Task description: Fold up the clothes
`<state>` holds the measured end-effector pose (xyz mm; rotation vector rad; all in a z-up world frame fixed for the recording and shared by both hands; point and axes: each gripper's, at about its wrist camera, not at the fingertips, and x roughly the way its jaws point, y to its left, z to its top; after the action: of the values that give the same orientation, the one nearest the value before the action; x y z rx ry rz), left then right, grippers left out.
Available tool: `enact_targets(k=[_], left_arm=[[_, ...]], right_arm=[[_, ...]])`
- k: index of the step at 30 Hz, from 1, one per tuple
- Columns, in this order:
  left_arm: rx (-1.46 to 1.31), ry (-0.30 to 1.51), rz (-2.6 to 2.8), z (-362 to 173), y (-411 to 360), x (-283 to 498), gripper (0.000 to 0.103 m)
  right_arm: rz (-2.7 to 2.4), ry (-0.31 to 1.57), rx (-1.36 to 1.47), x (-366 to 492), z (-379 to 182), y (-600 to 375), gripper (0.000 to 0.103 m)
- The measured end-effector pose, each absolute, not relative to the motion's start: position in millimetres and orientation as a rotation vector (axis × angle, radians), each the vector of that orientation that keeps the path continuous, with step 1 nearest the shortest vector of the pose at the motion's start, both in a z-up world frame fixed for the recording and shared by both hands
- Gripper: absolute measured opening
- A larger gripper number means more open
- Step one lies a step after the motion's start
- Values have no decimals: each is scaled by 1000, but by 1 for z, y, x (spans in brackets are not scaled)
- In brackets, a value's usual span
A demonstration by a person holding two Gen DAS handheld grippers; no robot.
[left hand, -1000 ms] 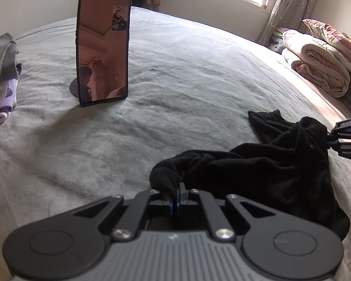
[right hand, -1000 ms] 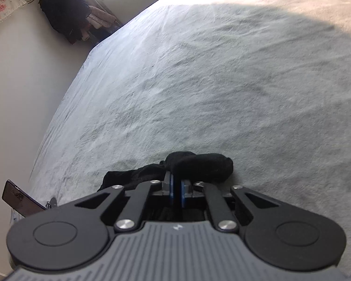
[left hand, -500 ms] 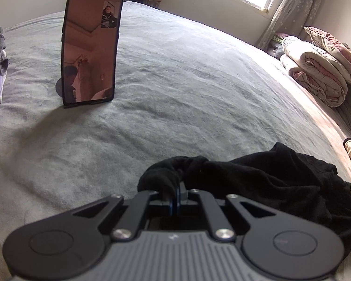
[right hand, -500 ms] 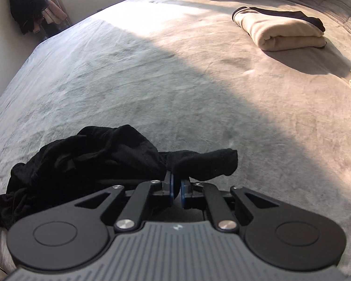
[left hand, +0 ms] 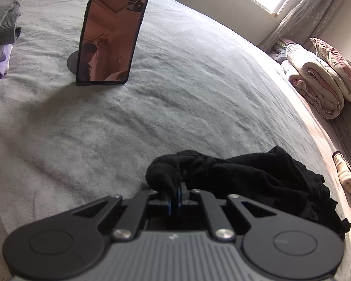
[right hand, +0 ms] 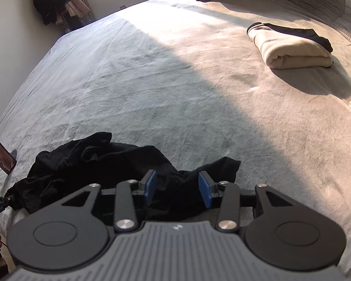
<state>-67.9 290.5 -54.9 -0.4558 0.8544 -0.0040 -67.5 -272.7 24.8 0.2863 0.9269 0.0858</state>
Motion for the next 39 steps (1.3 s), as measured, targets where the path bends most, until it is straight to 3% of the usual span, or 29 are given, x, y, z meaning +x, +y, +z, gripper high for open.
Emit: enact_targets(k=[23, 39], left_arm=[[-406, 852, 30, -53, 278, -61, 5], [-352, 854, 71, -50, 264, -52, 5]], right_arm=[[562, 933, 108, 62, -14, -90, 49], [677, 949, -92, 75, -37, -32, 49]])
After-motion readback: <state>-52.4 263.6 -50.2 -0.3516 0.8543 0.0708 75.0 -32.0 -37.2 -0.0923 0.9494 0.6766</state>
